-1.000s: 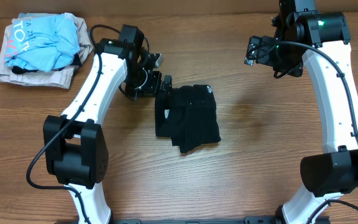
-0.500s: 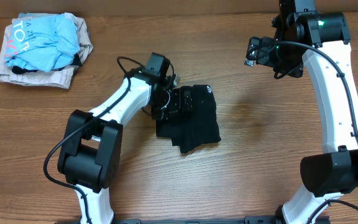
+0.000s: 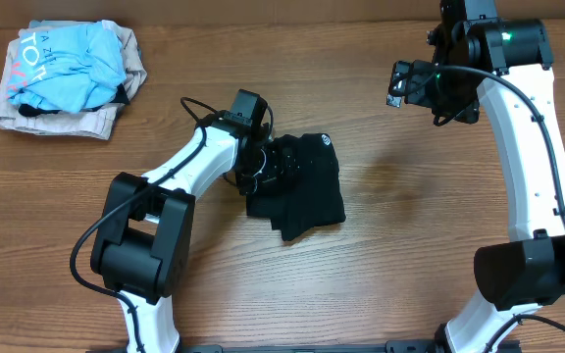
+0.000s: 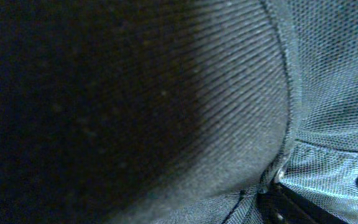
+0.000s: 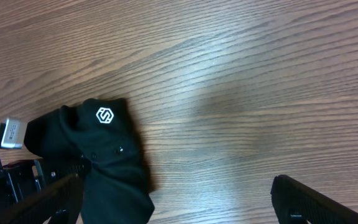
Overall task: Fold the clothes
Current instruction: 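Grasp the bundle's left edge with the left gripper and fold it rightward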
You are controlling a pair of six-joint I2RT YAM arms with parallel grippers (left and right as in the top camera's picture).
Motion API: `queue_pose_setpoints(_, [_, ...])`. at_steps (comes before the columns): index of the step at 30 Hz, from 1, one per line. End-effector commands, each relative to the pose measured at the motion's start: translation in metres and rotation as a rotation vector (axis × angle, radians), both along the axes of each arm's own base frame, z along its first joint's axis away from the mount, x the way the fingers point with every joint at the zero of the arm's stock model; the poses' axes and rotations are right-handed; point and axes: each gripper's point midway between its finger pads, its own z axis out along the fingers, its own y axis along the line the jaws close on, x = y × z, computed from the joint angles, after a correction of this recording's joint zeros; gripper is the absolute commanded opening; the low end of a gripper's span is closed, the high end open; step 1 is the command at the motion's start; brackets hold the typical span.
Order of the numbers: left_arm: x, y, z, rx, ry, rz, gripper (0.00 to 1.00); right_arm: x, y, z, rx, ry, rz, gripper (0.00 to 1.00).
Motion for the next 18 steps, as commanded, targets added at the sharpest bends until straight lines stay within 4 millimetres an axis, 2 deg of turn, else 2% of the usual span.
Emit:
queue_pose_setpoints(1, [-0.002,-0.003,-0.010,0.033,-0.006,0.003,0.82,-0.001,-0.001,0.005,-0.003,-0.017,0.005,1.00])
queue_pose_setpoints(4, [0.009,-0.021,-0.005,-0.007,-0.081,-0.025,0.80,-0.001,-0.001,0.005,-0.003,-0.017,0.005,1.00])
queue_pose_setpoints(9, [0.045,-0.050,0.008,-0.049,-0.295,-0.047,0.77,-0.001,-0.001,0.005,-0.003,-0.014,0.006,1.00])
queue_pose_setpoints(14, [0.056,-0.046,0.009,-0.018,-0.345,-0.039,0.78,-0.002,-0.001,0.005,-0.004,-0.011,0.008,1.00])
queue_pose_setpoints(18, [0.061,-0.036,0.019,-0.032,-0.323,-0.034,0.79,-0.001,-0.001,0.005,-0.004,-0.014,0.008,1.00])
